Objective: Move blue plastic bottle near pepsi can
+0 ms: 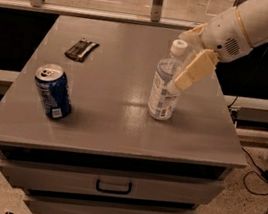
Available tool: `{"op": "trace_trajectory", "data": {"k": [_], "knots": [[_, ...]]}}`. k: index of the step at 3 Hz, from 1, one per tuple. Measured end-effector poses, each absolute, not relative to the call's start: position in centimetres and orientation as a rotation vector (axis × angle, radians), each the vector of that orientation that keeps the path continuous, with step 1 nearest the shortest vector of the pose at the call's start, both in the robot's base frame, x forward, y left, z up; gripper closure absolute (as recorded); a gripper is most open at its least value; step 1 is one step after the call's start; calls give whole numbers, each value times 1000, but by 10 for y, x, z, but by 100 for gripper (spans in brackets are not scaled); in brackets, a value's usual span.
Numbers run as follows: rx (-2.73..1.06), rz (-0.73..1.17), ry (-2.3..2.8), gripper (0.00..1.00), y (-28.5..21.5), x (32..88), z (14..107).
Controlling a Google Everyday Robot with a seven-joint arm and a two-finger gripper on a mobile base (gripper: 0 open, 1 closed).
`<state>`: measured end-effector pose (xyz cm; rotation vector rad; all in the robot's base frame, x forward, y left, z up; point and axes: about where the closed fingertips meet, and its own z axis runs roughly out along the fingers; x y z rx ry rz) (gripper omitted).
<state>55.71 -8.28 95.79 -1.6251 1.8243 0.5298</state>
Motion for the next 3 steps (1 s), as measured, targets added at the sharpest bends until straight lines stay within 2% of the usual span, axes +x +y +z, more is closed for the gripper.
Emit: {"op": "trace_trajectory", "data": {"k": [1,3], "knots": [[-1664,598,1788,18,-74,553,951],[-1702,676,1734,65,-66,548,948]]}}
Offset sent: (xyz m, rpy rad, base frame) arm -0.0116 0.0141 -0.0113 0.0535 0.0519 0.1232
